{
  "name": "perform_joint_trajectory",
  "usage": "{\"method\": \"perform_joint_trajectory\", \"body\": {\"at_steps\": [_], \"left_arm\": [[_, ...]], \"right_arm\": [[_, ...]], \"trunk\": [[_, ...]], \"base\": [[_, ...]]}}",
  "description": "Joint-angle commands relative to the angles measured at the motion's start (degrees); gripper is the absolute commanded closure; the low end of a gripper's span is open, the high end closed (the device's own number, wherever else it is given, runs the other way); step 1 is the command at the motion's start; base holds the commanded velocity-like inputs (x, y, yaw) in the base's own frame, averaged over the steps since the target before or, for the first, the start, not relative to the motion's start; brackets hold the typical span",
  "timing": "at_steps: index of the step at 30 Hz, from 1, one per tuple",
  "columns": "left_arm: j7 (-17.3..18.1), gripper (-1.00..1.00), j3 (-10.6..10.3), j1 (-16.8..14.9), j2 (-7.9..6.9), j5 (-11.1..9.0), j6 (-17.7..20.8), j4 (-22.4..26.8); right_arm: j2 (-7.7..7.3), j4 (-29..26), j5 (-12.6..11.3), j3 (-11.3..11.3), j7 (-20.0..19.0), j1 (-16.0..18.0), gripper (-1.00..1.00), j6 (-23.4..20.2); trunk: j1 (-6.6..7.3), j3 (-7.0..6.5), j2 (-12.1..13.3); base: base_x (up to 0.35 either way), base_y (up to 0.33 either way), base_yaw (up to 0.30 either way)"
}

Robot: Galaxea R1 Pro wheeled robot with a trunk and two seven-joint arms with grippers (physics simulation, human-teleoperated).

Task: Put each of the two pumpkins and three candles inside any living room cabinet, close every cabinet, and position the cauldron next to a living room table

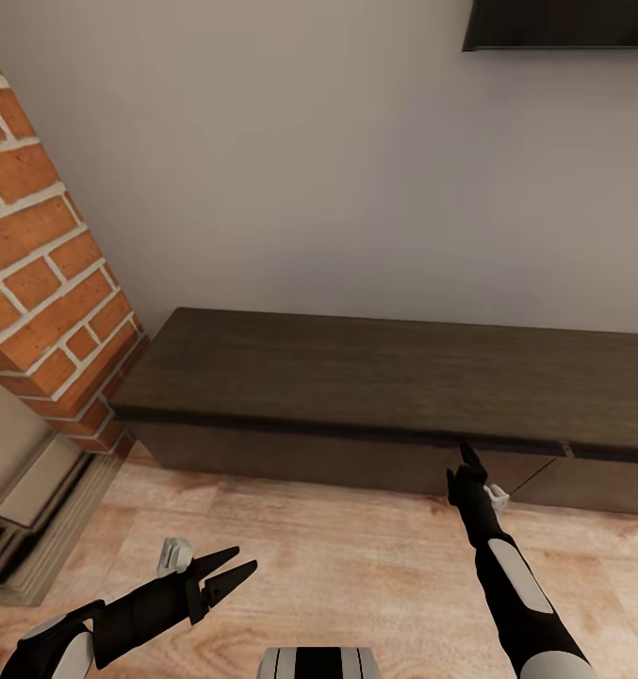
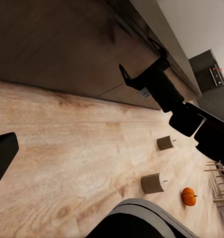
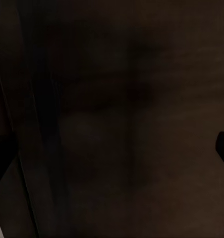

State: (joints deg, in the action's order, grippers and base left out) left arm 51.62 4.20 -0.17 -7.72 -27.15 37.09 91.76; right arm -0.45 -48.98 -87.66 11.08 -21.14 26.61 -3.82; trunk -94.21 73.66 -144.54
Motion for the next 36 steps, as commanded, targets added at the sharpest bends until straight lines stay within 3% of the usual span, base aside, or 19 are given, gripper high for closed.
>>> {"method": "perform_joint_trajectory", "body": {"at_steps": [1,13,14,36], "left_arm": [[0.02,-1.00,0.02,-0.02,-0.01,-0.30,0.41,0.00],[0.02,-1.00,0.02,0.00,0.00,-0.36,0.44,0.00],[0.03,-1.00,0.02,0.00,-0.01,-0.36,0.44,0.00],[0.06,-1.00,0.02,-0.01,-0.02,-0.36,0.44,0.00]], "right_arm": [[0.01,0.03,-0.59,0.08,-0.21,0.02,-1.00,-0.40],[0.01,-0.02,-0.62,0.13,-0.21,0.02,-1.00,-0.40],[0.01,-0.04,-0.60,0.12,-0.21,0.02,1.00,-0.40],[0.01,-0.06,-0.52,0.16,-0.28,0.02,1.00,-0.32]], "trunk": [[0.01,0.04,-0.01],[0.01,0.04,-0.01],[0.01,0.04,-0.01],[0.01,0.04,-0.01]], "base": [[0.018,0.000,0.000],[0.003,0.000,0.000],[0.000,0.000,0.000],[0.000,0.000,0.000]]}}
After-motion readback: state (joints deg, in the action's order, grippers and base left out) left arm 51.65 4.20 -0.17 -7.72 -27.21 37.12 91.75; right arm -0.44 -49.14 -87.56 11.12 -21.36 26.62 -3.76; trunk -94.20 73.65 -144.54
